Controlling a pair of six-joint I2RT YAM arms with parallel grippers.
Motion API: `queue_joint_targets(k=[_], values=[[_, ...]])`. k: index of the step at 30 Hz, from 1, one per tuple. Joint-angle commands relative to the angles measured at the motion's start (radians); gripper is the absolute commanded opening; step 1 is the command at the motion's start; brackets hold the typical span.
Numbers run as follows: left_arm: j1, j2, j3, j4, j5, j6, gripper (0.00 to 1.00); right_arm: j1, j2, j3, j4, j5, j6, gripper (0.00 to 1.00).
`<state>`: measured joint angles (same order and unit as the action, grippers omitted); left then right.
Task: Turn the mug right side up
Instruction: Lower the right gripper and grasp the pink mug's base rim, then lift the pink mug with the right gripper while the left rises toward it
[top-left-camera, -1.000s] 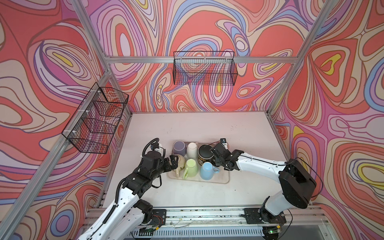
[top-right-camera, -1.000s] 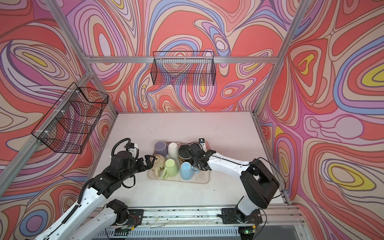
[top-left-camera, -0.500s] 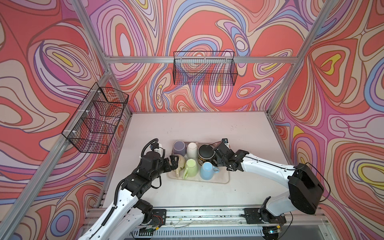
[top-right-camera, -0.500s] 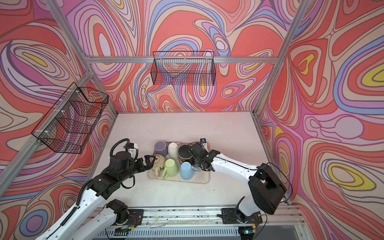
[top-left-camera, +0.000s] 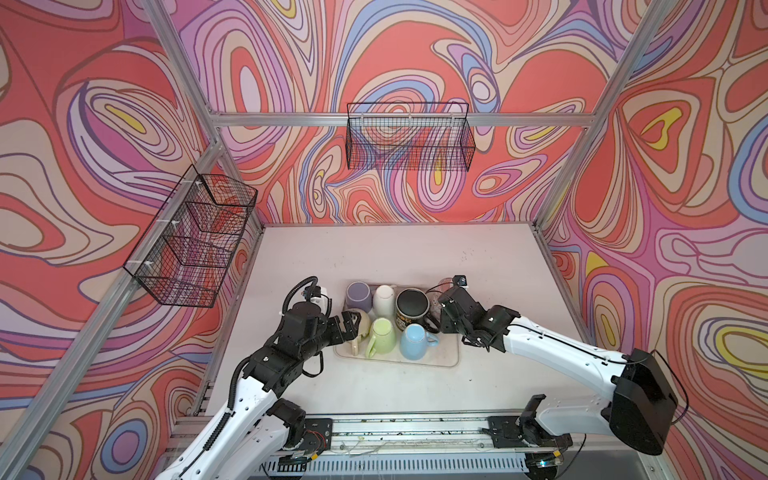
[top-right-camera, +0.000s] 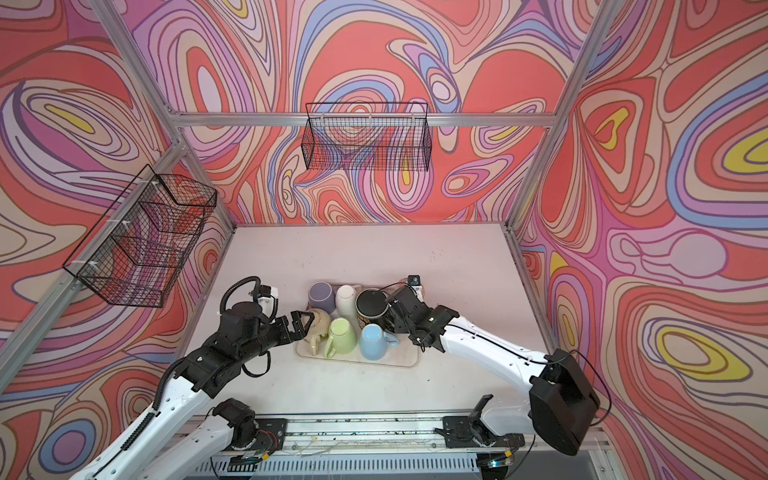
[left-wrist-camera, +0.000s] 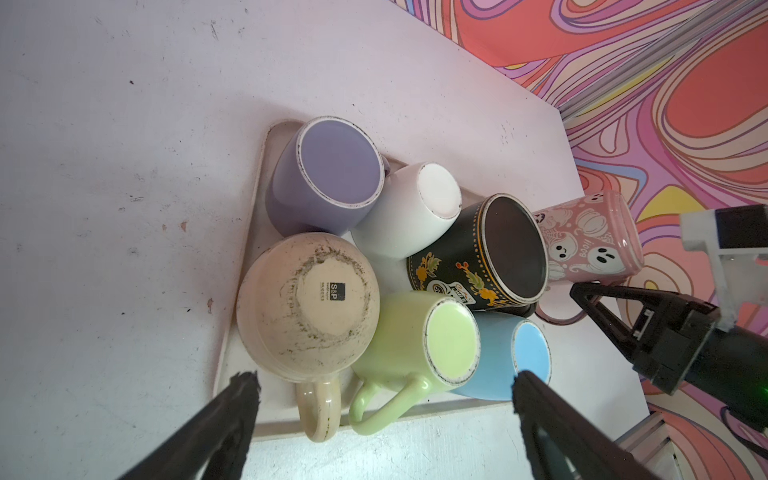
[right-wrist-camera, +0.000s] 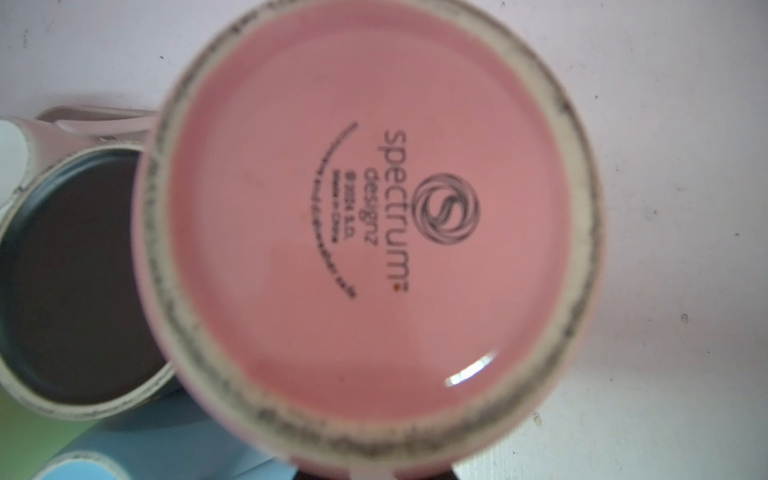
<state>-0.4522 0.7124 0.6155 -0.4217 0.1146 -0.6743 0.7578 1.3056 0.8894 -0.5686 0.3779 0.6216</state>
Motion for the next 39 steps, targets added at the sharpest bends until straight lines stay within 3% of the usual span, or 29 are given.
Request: queue_joint_targets(k=[1, 18, 24, 34, 39], values=[[-0.006, 0.011, 0.027, 0.019, 0.013, -0.005, 0.98, -0.003, -0.056, 0.013, 0.086, 0.026, -0.003, 0.00], [-0.007, 0.077, 0.062, 0.090, 0.082, 0.006, 0.97, -0.008, -0.177, 0.076, 0.126, -0.069, -0.027, 0.00], [-0.007, 0.101, 0.059, 0.152, 0.141, 0.000, 0.97, -0.070, -0.209, 0.069, 0.248, -0.221, -0.022, 0.00], [-0.006, 0.150, 0.035, 0.423, 0.304, -0.054, 0.96, -0.183, -0.192, 0.087, 0.405, -0.454, 0.010, 0.00], [-0.005, 0.205, 0.036, 0.589, 0.409, -0.102, 0.87, -0.235, -0.173, 0.103, 0.488, -0.568, 0.036, 0.00]])
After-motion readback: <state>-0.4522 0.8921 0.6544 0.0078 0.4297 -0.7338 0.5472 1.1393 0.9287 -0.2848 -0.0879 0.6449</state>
